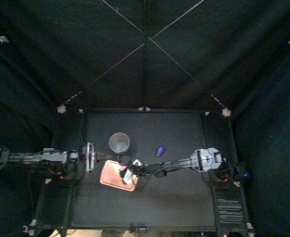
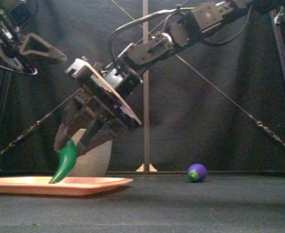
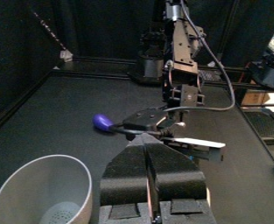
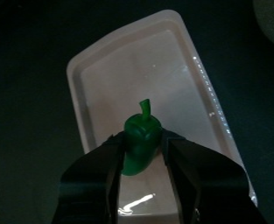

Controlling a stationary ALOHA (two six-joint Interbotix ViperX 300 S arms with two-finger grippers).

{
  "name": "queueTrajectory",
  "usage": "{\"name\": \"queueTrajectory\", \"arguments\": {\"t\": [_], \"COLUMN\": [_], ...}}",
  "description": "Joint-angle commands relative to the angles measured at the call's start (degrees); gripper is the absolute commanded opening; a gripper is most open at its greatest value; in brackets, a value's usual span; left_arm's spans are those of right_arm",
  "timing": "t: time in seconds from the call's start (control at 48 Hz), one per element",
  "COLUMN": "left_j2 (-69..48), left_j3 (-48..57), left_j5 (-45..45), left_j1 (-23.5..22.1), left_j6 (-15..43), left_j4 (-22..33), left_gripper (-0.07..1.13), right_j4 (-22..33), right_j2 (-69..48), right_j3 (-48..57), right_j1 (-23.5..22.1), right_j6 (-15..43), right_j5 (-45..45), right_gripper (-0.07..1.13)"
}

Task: Pick the green pepper then place it on the pink plate
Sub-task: Drop green pepper on the pink plate and return to neutral

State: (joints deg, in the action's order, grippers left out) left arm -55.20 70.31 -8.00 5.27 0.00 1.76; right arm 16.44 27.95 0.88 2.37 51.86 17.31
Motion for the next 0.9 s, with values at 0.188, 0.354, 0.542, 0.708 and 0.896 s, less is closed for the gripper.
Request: {"name": "queueTrajectory", "arguments": {"t": [0.188, 0.354, 0.542, 0.708, 0.896], "left_j2": [0.1, 0.0, 0.1, 0.0, 0.1], "left_j3": [-0.1, 0.4, 0.7, 0.6, 0.1], "left_j5": [-0.5, -0.2, -0.3, -0.4, -1.0], "left_j1": [0.1, 0.1, 0.1, 0.1, 0.1], "left_j6": [0.1, 0.0, -0.1, -0.1, -0.1], "left_j4": [0.1, 0.1, 0.1, 0.0, 0.1], "left_gripper": [0.09, 0.09, 0.09, 0.09, 0.09], "right_j4": [5.8, 5.4, 7.8, 11.5, 22.7], "right_j2": [0.9, 0.3, -2.8, -6.2, -10.8], "right_j3": [-6.5, -8.3, -8.3, -7.7, -4.4], "right_j1": [0.1, 0.4, 2.5, 5.3, 8.1], "right_j6": [0.2, 0.0, 0.7, 0.6, 0.8], "right_j5": [8.2, 13.0, 14.8, 15.4, 16.2], "right_gripper": [0.97, 1.00, 0.99, 0.99, 0.99]}}
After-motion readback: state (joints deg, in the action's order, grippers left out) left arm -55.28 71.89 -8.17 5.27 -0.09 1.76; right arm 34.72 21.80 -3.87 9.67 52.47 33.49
